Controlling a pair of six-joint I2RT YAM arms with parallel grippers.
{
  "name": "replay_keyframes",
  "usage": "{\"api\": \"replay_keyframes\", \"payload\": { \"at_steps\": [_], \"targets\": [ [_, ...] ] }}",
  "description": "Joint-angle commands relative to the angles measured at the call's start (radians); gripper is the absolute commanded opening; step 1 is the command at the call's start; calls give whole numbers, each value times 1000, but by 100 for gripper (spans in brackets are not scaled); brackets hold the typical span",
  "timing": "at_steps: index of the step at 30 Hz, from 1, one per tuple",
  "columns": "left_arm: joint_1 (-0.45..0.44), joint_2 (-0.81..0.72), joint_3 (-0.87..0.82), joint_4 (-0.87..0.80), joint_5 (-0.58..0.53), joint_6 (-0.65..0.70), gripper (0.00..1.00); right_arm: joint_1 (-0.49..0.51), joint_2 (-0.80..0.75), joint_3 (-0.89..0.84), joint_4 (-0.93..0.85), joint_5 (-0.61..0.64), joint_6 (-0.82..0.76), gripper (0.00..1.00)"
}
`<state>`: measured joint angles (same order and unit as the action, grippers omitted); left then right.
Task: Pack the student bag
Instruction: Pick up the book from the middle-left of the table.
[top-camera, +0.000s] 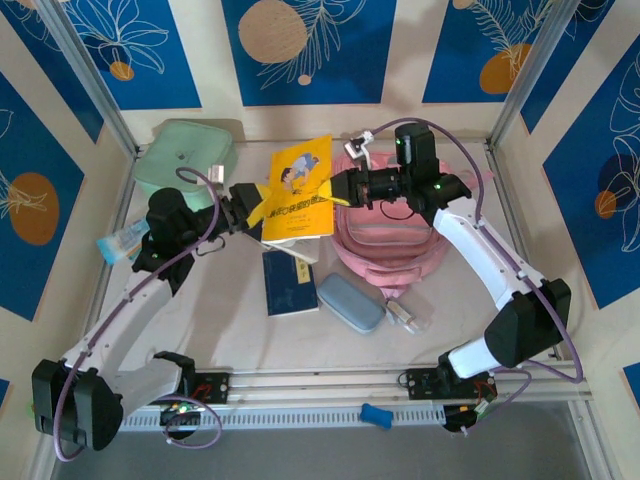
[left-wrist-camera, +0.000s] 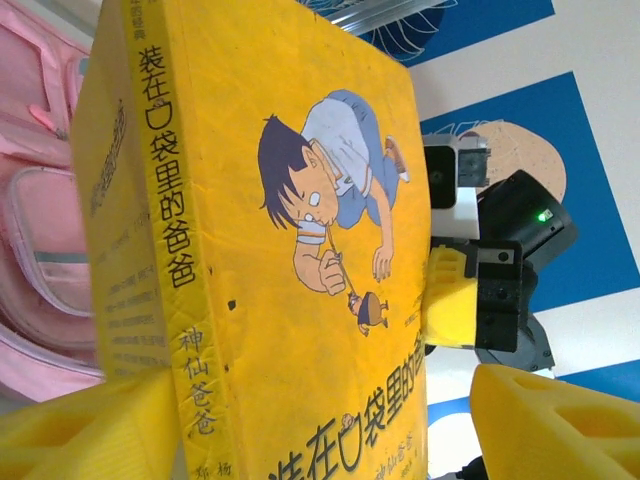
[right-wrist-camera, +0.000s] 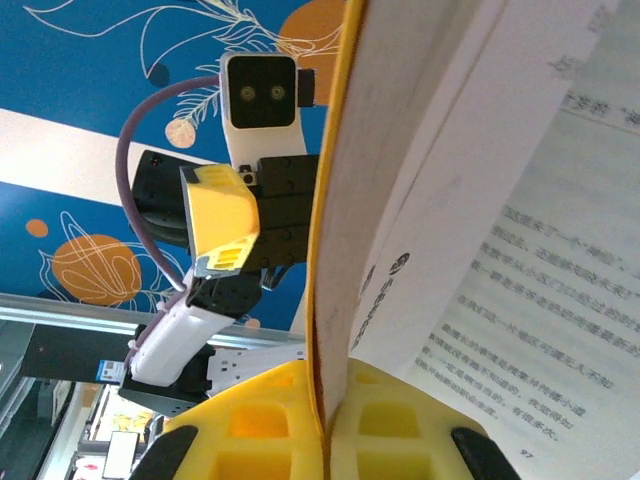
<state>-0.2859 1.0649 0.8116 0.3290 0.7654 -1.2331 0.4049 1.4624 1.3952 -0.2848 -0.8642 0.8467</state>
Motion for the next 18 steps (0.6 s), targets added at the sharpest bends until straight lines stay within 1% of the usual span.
{"api": "replay_keyframes", "payload": {
  "at_steps": [1,3,6,9,11,14,16,18],
  "targets": [
    [-12,8,26,105,27,-25,69,5,-13,-11,33,-46,-31,0],
    [-13,9,29,130,28,-35,65,2,-9,-15,19,-47,-52,0],
    [-20,6,38,130,22,-37,65,-1,8,-19,1,-54,-72,0],
    [-36,4,36,133,5,-42,63,13,29,-30,24,-70,-63,0],
    [-42,1,36,127,-4,-43,63,19,40,-29,3,-58,-80,0],
    [-54,-2,47,81,-21,-46,63,11,39,-49,-9,-18,-75,0],
    [-63,5,69,9,-22,-40,63,12,42,-65,25,-26,-53,0],
    [-78,11,78,1,-23,-31,63,24,49,-65,26,-14,-57,0]
  ]
}}
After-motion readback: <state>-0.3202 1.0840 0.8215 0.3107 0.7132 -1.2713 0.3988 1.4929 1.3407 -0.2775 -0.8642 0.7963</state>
